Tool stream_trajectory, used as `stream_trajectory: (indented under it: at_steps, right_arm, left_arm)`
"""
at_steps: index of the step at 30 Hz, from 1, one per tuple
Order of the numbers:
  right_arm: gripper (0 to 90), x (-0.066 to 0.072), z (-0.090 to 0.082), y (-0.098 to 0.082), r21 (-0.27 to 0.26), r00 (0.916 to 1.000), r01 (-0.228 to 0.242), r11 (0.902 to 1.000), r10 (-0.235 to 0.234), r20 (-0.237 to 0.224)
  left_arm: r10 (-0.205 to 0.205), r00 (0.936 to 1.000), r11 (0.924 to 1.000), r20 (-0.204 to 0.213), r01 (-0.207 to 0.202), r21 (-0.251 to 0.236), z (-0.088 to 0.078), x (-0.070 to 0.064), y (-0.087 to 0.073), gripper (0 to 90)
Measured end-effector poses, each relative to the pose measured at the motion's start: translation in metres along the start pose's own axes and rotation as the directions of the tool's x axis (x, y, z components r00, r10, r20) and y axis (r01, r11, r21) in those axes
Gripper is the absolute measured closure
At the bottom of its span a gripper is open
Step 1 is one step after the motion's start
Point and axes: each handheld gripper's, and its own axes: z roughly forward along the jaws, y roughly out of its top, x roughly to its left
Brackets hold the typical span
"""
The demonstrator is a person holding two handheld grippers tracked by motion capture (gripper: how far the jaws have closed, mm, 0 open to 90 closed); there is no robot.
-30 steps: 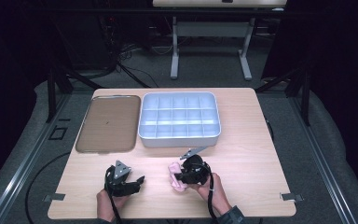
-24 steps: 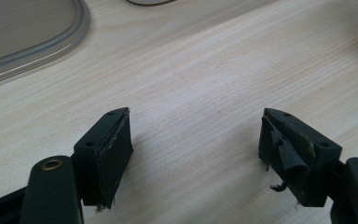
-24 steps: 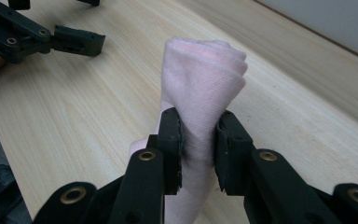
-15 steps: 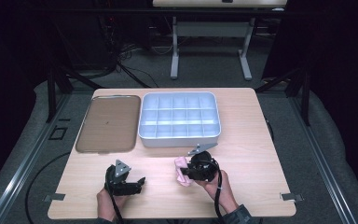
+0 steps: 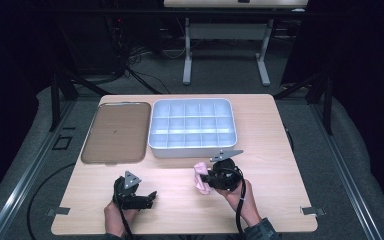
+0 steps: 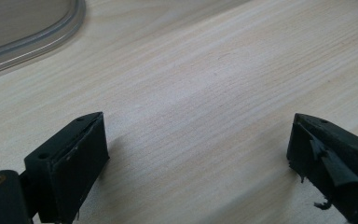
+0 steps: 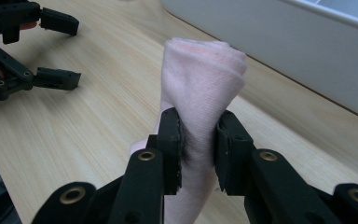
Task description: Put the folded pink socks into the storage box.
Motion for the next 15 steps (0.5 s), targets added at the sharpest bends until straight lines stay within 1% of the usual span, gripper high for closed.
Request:
stream_trajectory:
  at_steps: [6, 8, 9, 11, 12, 14, 15]
  right_arm:
    - [73.8, -0.007, -0.007, 0.0, -0.017, 0.9997, -0.012, 0.9998, 0.012, 0.023]
    - [73.8, -0.007, -0.009, 0.0, -0.014, 0.9995, -0.015, 0.9998, 0.015, 0.028]
    - [73.7, -0.01, -0.01, 0.0, -0.026, 0.9994, -0.013, 0.9996, 0.014, 0.033]
    - [73.7, -0.011, -0.012, 0.001, -0.022, 0.9991, -0.021, 0.9995, 0.022, 0.037]
    - [73.8, -0.011, -0.013, 0.001, -0.029, 0.9991, -0.014, 0.9995, 0.015, 0.04]
    - [73.7, -0.012, -0.014, 0.001, -0.027, 0.9988, -0.011, 0.9996, 0.012, 0.048]
    - [73.7, -0.013, -0.015, 0.001, -0.028, 0.9982, -0.002, 0.9996, 0.004, 0.059]
  left_arm:
    - [-0.001, 1.0, 1.0, 0.0, 0.001, 0.001, 0.0, 0.0, 0.0, 4.8]
    - [0.0, 1.0, 1.0, 0.0, 0.0, 0.001, 0.0, 0.0, 0.0, 4.8]
    - [0.0, 1.0, 1.0, 0.0, 0.0, 0.0, 0.0, 0.0, 0.0, 4.7]
    - [0.0, 1.0, 1.0, 0.0, 0.0, 0.0, 0.0, 0.0, 0.0, 4.8]
    - [0.0, 1.0, 1.0, 0.001, 0.0, 0.0, 0.0, 0.0, 0.0, 4.9]
    - [0.0, 1.0, 1.0, 0.003, 0.0, -0.002, 0.0, 0.0, 0.0, 5.4]
    - [0.0, 1.0, 1.0, 0.004, 0.0, -0.002, 0.0, 0.0, 0.0, 5.4]
